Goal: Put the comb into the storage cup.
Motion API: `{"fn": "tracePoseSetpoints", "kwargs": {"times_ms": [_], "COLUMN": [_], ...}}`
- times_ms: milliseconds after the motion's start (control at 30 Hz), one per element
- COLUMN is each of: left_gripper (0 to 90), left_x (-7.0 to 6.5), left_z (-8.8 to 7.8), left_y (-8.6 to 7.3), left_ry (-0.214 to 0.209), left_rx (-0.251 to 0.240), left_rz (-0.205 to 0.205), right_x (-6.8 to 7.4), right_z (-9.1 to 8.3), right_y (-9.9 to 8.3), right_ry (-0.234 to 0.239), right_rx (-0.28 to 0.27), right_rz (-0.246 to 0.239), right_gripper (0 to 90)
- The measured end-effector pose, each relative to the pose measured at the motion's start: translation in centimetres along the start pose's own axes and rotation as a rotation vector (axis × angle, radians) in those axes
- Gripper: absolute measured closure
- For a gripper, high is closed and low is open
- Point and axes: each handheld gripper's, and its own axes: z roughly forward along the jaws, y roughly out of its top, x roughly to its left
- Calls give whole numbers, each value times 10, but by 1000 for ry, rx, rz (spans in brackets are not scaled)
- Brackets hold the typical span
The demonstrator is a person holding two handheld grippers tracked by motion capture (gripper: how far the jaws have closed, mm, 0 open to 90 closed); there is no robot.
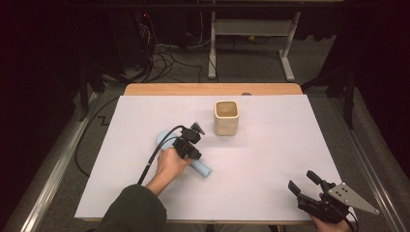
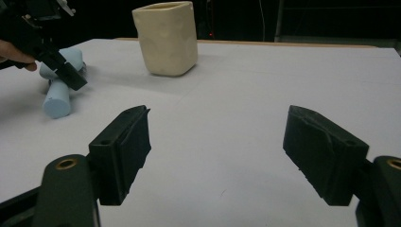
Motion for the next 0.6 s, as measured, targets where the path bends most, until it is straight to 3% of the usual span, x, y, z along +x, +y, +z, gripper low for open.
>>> {"fn": "tracePoseSetpoints", "kwargs": {"times_ms": [600], "left_gripper": [896], "left_x": [-7], "left_z": [-6], "left_y": [-20], "left_ry": [-12], "left_rx": [-6], "left_rz": [41], "right_x": [1], "right_z": [0], "right_y": [0], "right_ry": [-3], "right_rx": [2], "right_rz": [-4], "right_gripper": [243]}}
